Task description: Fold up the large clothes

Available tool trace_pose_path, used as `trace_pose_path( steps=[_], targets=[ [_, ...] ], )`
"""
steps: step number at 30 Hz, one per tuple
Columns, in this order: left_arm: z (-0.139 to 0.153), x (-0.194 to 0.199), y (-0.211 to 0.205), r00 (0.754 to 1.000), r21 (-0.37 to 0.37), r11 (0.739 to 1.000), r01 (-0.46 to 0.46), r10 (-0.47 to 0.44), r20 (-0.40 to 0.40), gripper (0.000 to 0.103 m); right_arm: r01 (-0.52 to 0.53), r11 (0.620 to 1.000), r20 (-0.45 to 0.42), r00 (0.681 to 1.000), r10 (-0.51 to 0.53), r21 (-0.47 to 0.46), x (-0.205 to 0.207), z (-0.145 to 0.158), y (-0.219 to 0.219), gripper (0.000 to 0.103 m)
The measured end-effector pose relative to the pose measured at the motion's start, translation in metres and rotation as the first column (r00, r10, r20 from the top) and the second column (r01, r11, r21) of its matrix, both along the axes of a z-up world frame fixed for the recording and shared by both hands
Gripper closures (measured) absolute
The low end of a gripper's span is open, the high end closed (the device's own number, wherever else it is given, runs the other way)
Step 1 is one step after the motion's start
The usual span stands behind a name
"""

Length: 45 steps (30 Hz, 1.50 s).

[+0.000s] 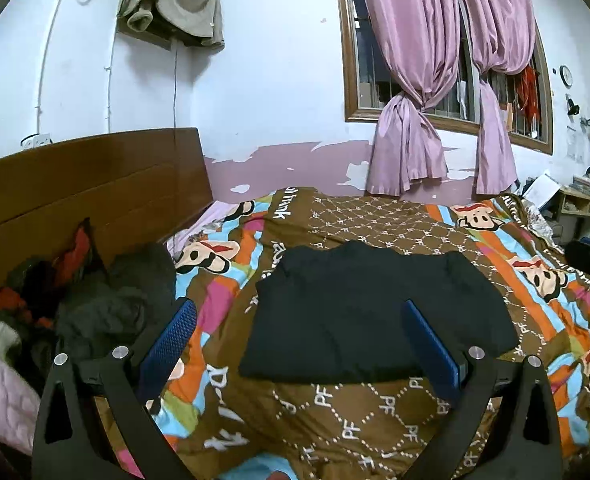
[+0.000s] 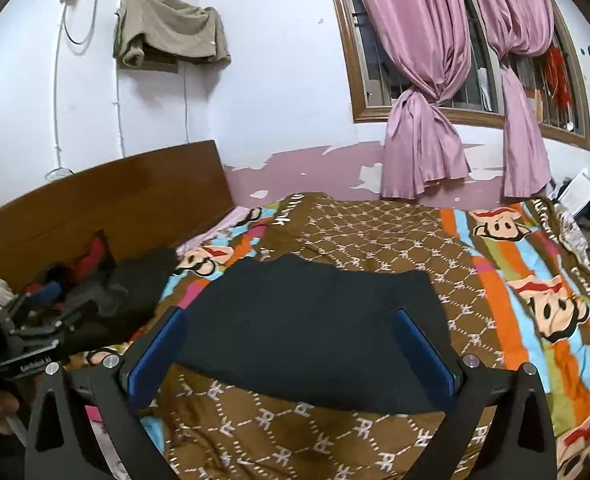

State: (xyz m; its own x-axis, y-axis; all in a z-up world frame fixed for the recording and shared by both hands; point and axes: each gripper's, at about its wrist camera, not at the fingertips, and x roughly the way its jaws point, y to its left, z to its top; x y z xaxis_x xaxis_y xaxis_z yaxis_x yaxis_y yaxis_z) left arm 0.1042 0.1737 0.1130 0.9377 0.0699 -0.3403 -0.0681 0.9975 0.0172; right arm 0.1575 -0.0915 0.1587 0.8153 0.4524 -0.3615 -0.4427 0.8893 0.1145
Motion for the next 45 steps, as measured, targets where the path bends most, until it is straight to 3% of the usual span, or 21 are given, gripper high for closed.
trace_pose_path(
  steps=[7, 13, 26, 32, 37, 45],
  targets=[
    [-0.009, -0.03, -0.015, 1.0, 0.008, 1.0, 0.004, -0.004, -0.007, 0.003, -0.027, 1.0, 0.051, 0.998, 0.027, -0.006, -0.036, -0.011, 0.003, 0.0],
    [-0.02, -0.053, -0.018, 1.0, 0.005, 1.0, -0.017, 0.017, -0.016, 0.003, -0.03, 1.0, 0.033, 0.999, 0.03, -0.008, -0.058, -0.024, 0.001, 0.0],
    [-0.058, -0.073, -0.007, 0.996, -0.056, 0.997, -0.044, 0.039, -0.084, 0.003, 0.044, 0.998, 0.086, 0.995, -0.041, -0.034, -0.093, -0.063, -0.006, 0.0],
    [-0.065, -0.077, -0.009, 0.995, -0.068, 0.997, -0.039, 0.033, -0.094, 0.003, 0.057, 0.998, 0.037, 0.998, -0.056, -0.04, -0.088, -0.088, -0.011, 0.0],
    [-0.072, -0.074, -0.019, 0.992, -0.005, 0.998, -0.057, 0.056, -0.109, 0.003, 0.062, 0.996, 0.0, 0.998, -0.062, -0.056, -0.084, -0.101, -0.012, 0.0],
    [-0.084, -0.067, -0.021, 0.988, 0.022, 0.997, -0.076, 0.078, -0.132, 0.003, 0.068, 0.997, -0.053, 0.996, -0.07, -0.039, -0.078, -0.108, -0.015, 0.0]
  ],
)
